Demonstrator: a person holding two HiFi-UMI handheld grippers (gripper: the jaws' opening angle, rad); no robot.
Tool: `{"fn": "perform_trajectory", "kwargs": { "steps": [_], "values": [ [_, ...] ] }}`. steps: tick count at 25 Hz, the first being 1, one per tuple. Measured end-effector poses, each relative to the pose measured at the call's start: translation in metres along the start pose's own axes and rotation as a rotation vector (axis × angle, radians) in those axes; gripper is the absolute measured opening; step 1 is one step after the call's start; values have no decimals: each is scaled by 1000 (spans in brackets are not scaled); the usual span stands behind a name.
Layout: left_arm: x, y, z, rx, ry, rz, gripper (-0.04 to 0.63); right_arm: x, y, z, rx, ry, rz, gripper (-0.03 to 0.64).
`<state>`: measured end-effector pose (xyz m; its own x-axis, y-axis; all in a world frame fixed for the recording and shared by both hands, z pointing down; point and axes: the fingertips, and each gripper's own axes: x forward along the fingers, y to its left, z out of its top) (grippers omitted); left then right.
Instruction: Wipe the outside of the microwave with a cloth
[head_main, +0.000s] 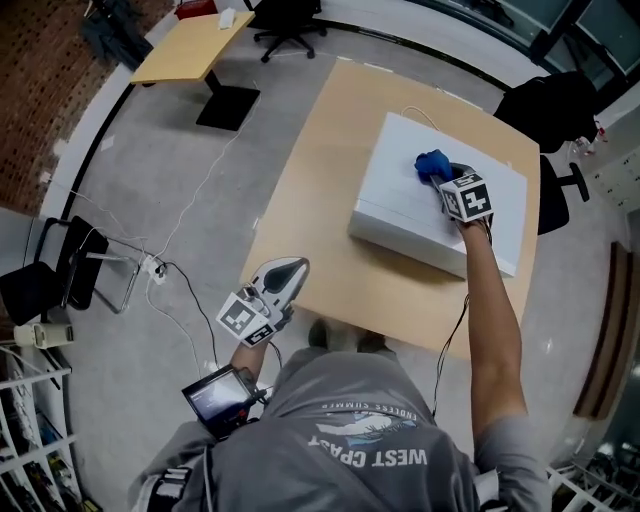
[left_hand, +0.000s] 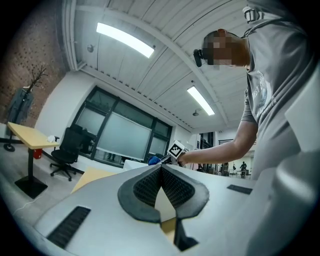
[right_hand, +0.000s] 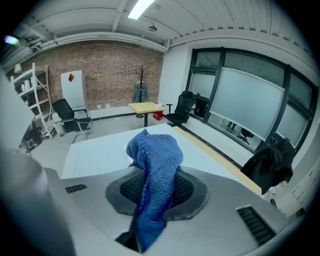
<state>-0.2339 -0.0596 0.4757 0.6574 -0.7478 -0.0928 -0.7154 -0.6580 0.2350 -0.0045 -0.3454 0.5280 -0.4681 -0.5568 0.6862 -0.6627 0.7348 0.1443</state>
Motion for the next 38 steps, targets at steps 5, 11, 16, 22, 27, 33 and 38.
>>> {"fn": "perform_trajectory", "kwargs": {
  "steps": [5, 11, 16, 22, 27, 33, 38],
  "values": [
    [-14, 8, 3, -3, -10, 25, 21, 22, 29, 27, -24, -9, 46, 91],
    [-28, 18, 5, -7, -18, 50, 21, 48, 65, 60, -60, -17, 97, 91],
    [-34, 26, 6, -7, -16, 63, 21, 65, 87, 79, -84, -23, 134, 91],
    [-36, 30, 8, -1, -18, 68, 21, 75, 104, 89, -94, -37, 162, 91],
    [-36, 30, 11, 6, -17, 66, 21, 72, 110, 96, -28, -96, 207, 91],
    [-32, 28, 17, 17, -9, 52, 21, 53, 106, 116, 195, -269, 300, 91],
    [-25, 26, 21, 29, 3, 35, 21, 20, 94, 138, 414, -507, 401, 91]
  ]
}}
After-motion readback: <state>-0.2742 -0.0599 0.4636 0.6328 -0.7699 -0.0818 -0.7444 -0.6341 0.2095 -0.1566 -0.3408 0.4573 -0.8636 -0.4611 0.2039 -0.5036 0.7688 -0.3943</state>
